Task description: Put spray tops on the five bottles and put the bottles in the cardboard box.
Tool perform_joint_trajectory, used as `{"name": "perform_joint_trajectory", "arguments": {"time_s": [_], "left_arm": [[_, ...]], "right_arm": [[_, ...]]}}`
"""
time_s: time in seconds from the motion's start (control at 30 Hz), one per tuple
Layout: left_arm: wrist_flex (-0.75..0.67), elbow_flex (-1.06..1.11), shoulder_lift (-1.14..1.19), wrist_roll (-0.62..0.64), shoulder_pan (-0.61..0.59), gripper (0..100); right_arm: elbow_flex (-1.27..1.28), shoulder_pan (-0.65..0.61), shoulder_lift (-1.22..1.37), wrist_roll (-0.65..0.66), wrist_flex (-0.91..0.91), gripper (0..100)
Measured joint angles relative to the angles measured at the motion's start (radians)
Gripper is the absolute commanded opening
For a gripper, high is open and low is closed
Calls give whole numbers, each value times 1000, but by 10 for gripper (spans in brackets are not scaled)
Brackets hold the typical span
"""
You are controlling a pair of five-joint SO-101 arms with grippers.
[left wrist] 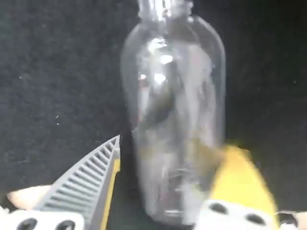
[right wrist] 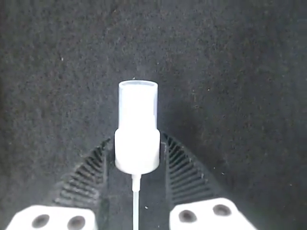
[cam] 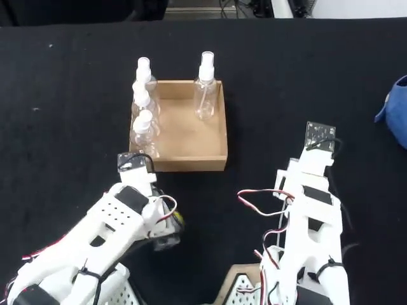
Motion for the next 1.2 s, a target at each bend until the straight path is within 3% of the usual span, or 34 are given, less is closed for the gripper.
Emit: {"name": "perform_joint_trajectory", "arguments": {"time_s": [0.17,0.43,0.63,0.9,0.97,1.1,1.2], "left_arm": [[0,12,0,-100,-2,30],[28,11,-2,-394,-2,30],[124,-35,-2,-756,57,33],[126,-51,-2,-1290,118,30],[64,-40,-2,-1392,118,30],[-8,23,-3,-1505,110,35],[-20,40,-15,-1525,107,107]], "right_arm": [[0,0,0,0,0,21],[0,0,0,0,0,21],[0,0,0,0,0,21],[0,0,0,0,0,21],[0,0,0,0,0,21],[0,0,0,0,0,21],[0,0,0,0,0,21]]}}
